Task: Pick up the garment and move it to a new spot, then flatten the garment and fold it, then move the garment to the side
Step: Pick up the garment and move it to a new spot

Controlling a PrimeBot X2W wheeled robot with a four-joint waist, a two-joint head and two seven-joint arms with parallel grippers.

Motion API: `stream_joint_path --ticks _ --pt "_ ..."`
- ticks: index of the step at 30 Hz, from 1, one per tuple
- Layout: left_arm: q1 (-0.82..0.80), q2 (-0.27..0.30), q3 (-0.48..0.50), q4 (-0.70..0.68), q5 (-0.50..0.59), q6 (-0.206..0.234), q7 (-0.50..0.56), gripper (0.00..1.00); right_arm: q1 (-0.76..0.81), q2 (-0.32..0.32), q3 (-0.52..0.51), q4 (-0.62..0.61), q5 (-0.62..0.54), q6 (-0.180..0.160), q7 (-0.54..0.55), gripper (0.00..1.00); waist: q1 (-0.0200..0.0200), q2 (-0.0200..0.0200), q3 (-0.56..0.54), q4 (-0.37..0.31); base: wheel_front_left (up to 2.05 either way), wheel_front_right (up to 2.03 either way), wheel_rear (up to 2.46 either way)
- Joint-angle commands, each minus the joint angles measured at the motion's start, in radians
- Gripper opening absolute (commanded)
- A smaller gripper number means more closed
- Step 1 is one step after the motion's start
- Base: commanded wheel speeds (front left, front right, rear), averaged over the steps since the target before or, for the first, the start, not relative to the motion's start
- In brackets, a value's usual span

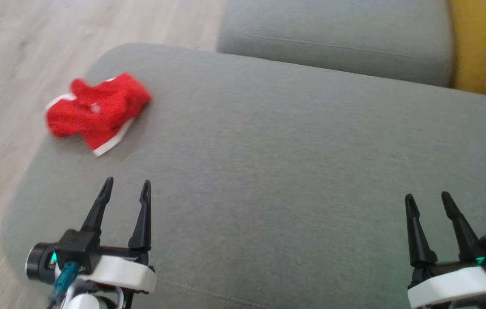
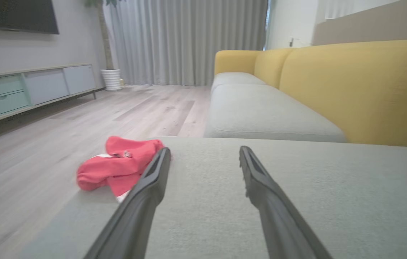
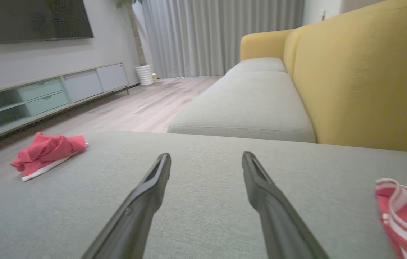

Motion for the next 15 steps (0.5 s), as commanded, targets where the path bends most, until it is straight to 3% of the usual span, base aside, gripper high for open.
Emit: stream_joint_path --ticks 1,7,15 --pt "-0.058 0.011 0.042 -0.030 -0.008 0.007 -0.009 1.00 -0.028 -0.007 0.025 -0.034 -0.012 0.007 0.000 1.00 0.0000 -0.0001 -0.001 0.085 0.00 0.00 0.00" --pt "-0.048 0.018 0.051 -0.027 -0.012 0.013 -0.012 1.00 -0.030 -0.007 0.034 -0.032 -0.024 0.007 0.009 1.00 0.0000 -0.0001 -0.008 0.160 0.00 0.00 0.00" --pt "-0.048 0.018 0.051 -0.028 -0.017 0.017 -0.015 1.00 -0.032 -0.007 0.038 -0.032 -0.030 0.007 0.014 1.00 0.0000 -0.0001 -0.007 0.189 0.00 0.00 0.00"
